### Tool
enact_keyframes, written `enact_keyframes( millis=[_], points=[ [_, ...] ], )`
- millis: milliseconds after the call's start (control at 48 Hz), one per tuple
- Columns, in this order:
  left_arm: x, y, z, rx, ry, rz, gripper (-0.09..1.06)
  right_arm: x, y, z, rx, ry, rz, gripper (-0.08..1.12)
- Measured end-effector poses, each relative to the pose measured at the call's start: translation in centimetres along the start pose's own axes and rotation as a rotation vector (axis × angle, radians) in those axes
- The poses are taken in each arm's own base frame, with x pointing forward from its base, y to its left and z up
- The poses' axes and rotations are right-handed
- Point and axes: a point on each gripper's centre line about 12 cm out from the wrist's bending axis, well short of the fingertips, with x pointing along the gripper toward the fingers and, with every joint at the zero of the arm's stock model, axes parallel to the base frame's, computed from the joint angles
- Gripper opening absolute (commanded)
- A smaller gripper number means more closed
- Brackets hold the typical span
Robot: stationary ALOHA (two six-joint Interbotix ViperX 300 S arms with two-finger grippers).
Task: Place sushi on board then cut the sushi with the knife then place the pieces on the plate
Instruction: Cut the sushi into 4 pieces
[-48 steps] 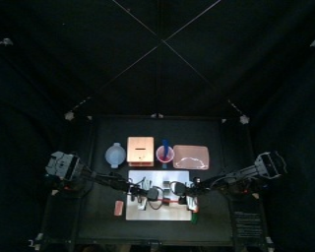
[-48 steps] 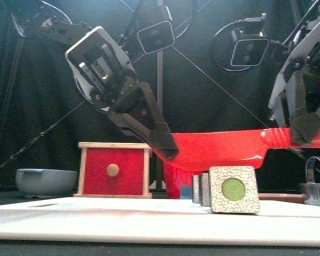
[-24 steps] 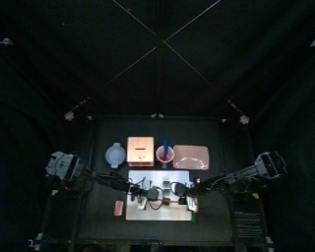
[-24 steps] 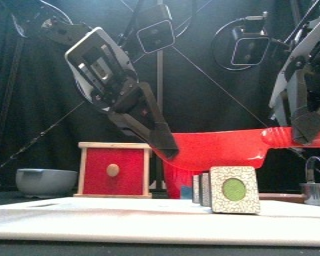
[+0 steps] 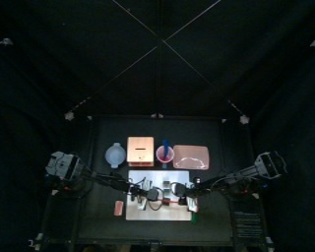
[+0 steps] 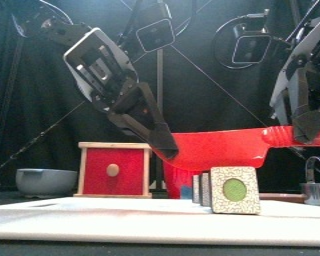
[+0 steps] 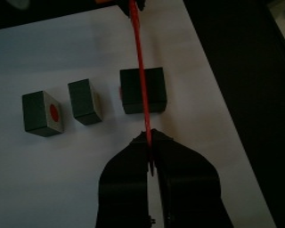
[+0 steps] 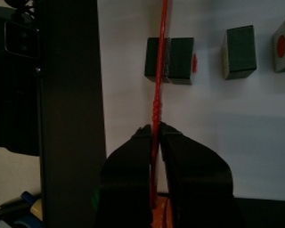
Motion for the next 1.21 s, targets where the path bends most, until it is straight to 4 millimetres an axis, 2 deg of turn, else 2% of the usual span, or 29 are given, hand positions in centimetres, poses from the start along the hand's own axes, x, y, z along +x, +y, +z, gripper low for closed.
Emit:
enact_keyframes(
  millis=[1208],
  points=[
    [-0.13, 0.00, 0.14, 0.028, -0.005, 0.000, 0.33, -0.19, 0.11, 0.19, 0.004, -0.014, 0.003, 0.26]
  ],
)
